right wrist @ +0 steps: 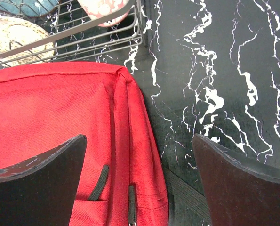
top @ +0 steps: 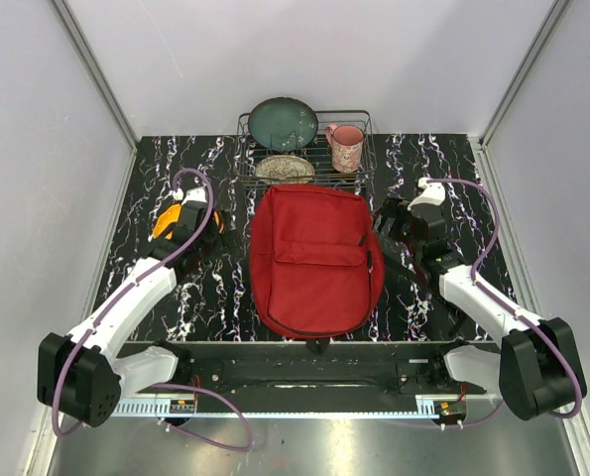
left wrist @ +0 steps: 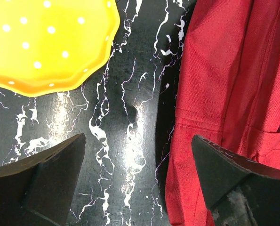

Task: Pack the student bag
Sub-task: Reset both arms

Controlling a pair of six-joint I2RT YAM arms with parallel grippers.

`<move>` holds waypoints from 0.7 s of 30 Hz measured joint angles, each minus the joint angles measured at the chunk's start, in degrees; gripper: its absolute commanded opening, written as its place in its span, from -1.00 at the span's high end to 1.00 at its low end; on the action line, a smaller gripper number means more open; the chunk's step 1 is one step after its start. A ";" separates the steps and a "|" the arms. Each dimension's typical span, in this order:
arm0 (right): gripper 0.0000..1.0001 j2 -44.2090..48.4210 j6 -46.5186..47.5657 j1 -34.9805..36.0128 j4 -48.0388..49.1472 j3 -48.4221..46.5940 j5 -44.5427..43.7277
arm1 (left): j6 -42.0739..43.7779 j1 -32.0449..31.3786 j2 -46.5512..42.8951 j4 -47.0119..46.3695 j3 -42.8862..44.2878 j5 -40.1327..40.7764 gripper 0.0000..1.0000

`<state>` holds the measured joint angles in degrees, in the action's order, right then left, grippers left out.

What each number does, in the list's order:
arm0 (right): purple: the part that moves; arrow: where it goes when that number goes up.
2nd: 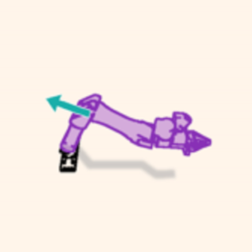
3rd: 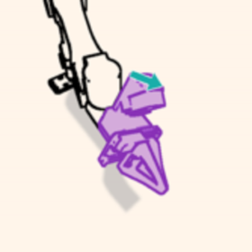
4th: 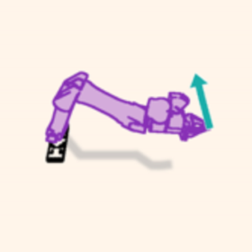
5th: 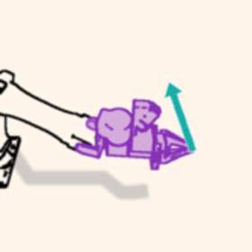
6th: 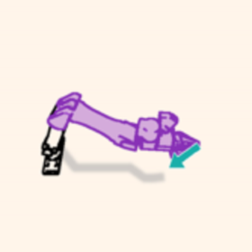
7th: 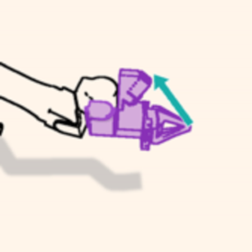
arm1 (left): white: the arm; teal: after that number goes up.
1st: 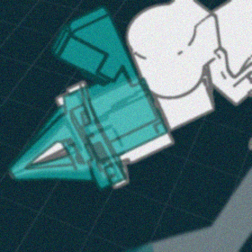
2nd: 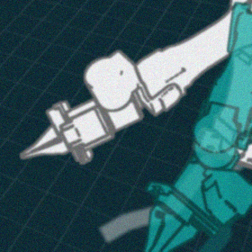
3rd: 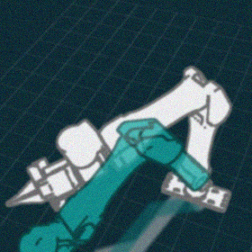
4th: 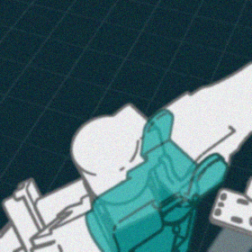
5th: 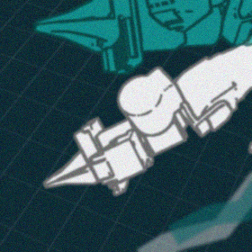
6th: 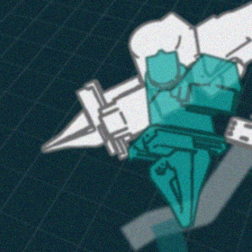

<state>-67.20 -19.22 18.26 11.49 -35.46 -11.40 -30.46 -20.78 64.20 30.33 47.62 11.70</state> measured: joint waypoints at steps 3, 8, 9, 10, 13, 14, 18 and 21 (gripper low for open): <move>-0.99 0.00 -0.46 0.00 -1.57 -0.33 -0.33 | -0.85 0.00 -0.96 0.17 -0.24 0.70 -0.98; -1.00 -2.23 8.26 0.00 -3.04 -2.86 -5.97 | -1.18 0.00 -3.69 -0.24 -1.36 0.48 -0.98; -1.00 -3.93 10.80 0.00 -3.21 -4.26 -7.41 | -1.27 0.00 -4.35 -0.04 -1.55 0.52 -0.98; -0.99 -6.10 12.90 0.00 -3.76 -5.97 -8.87 | -1.36 0.00 -5.07 -0.04 -1.75 0.52 -0.98; -0.99 -11.72 15.93 -0.02 -4.76 -10.82 -11.43 | -1.57 0.00 -7.32 -0.02 -2.19 0.79 -0.98; -0.99 -12.57 15.82 -0.02 -4.92 -11.56 -11.58 | -1.64 0.00 -8.17 -0.02 -2.36 0.98 -0.98; -0.99 -14.84 12.41 -0.07 -4.02 -12.70 -11.15 | -2.14 -0.13 -11.23 -0.37 -3.06 2.75 -0.98; -0.99 -15.89 10.88 -0.07 -1.70 -11.96 -10.99 | -2.49 -0.31 -12.15 -0.39 -3.23 4.09 -0.98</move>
<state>-83.09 -8.34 18.20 9.78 -47.42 -22.39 -32.95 -21.08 52.05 29.93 44.38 15.79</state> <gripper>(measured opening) 0.994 0.988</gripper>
